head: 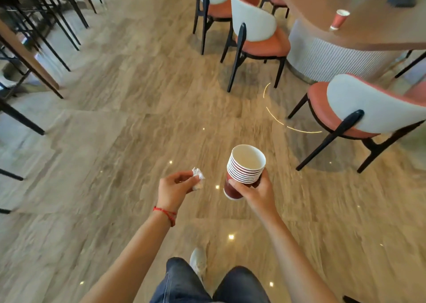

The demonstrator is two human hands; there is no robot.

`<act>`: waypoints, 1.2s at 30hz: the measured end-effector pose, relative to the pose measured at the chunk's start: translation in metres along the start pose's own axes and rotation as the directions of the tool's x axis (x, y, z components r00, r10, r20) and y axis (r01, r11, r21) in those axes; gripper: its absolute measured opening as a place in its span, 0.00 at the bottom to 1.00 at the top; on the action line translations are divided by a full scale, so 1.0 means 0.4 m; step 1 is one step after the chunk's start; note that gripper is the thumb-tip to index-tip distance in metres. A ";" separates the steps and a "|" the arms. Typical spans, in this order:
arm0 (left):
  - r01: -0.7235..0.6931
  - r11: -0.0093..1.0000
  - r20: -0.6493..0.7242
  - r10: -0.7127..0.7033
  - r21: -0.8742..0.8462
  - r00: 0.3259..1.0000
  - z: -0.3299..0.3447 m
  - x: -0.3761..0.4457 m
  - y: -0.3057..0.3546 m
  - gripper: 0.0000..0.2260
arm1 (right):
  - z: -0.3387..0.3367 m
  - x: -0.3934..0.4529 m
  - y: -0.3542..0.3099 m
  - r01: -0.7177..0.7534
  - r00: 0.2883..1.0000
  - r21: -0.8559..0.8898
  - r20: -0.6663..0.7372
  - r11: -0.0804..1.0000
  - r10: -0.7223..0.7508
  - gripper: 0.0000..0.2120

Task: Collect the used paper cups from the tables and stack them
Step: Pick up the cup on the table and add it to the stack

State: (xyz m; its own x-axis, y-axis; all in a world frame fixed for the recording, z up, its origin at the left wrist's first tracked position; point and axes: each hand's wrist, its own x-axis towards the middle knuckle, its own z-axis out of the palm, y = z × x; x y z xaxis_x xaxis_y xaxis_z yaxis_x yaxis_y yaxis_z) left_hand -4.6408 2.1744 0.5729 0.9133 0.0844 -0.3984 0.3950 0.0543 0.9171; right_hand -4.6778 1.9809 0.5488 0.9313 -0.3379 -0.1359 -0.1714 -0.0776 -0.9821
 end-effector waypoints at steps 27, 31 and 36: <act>-0.024 0.988 0.202 -0.007 0.154 0.979 0.785 0.872 0.417 0.07 | -0.288 1.053 -0.149 -0.001 0.986 0.013 -0.166 1.000 0.003 0.30; -0.034 0.982 0.267 -0.017 0.184 0.964 0.905 1.018 0.460 0.07 | -0.325 1.215 -0.149 -0.028 0.975 0.024 -0.222 0.999 0.032 0.28; -0.048 0.979 0.342 -0.022 0.196 0.939 1.061 1.213 0.543 0.08 | -0.368 1.439 -0.174 -0.006 0.951 0.063 -0.307 0.998 0.026 0.30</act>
State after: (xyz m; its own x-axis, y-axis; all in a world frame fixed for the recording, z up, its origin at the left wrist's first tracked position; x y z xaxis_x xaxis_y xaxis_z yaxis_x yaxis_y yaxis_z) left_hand -4.0699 1.8049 0.5856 0.8831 -0.2626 -0.3888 0.3621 -0.1457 0.9207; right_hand -4.1771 1.6537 0.5582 0.7831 -0.6113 -0.1144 -0.1568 -0.0161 -0.9875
